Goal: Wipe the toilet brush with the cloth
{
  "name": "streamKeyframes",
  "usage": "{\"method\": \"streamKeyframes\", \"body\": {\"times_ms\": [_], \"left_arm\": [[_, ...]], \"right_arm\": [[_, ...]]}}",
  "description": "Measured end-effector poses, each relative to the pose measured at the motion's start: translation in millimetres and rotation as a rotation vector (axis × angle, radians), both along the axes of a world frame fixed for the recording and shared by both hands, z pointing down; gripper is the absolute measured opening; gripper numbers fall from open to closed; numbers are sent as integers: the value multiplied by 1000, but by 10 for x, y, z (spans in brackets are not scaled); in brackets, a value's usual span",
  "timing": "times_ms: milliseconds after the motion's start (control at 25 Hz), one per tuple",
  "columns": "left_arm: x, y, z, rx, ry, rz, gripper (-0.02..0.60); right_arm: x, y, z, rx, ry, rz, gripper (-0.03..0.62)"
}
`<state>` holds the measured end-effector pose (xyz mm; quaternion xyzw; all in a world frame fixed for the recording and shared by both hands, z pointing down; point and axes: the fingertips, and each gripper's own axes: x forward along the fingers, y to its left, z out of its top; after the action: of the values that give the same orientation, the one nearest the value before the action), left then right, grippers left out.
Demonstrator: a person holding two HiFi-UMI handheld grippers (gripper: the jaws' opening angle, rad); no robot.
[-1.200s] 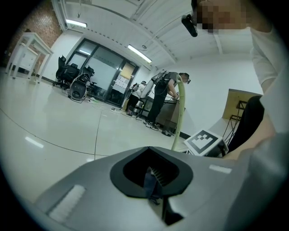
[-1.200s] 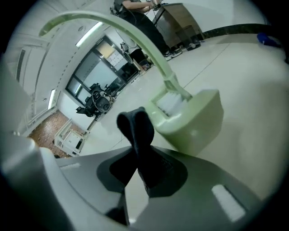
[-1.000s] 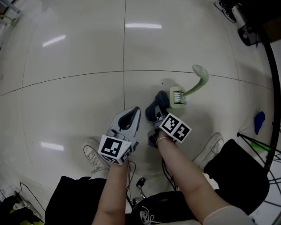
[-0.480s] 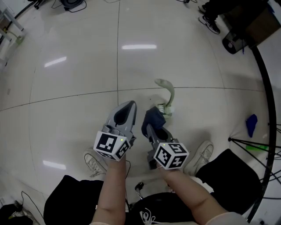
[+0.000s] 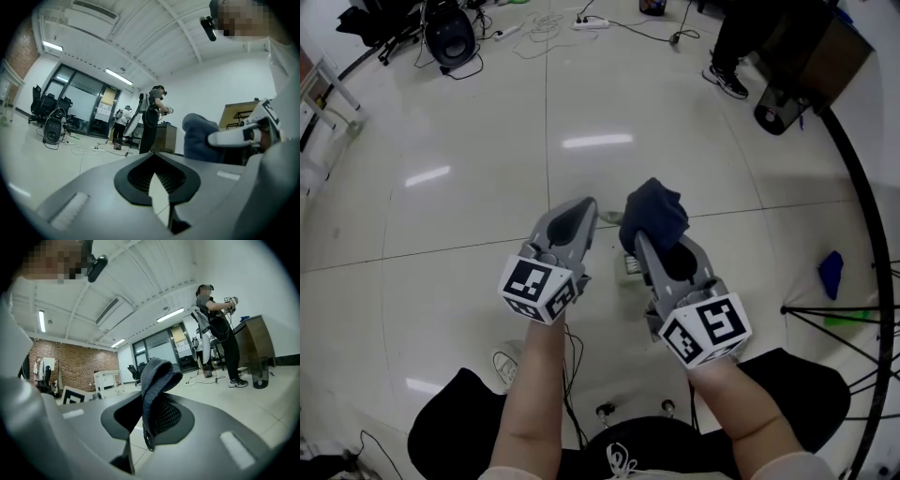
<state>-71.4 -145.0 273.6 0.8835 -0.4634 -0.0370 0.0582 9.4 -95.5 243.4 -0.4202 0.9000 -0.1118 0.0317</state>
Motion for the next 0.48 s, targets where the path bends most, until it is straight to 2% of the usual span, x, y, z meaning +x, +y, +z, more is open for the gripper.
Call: {"method": "streamKeyframes", "body": {"times_ms": [200,480], "left_arm": [[70,38,78,-19,-6,20,6],[60,92,127,-14,2,28,6]], "right_arm": [[-80,-278,-53,-13,51,-31,71],[60,-443,440,-134,89,-7,71]]}}
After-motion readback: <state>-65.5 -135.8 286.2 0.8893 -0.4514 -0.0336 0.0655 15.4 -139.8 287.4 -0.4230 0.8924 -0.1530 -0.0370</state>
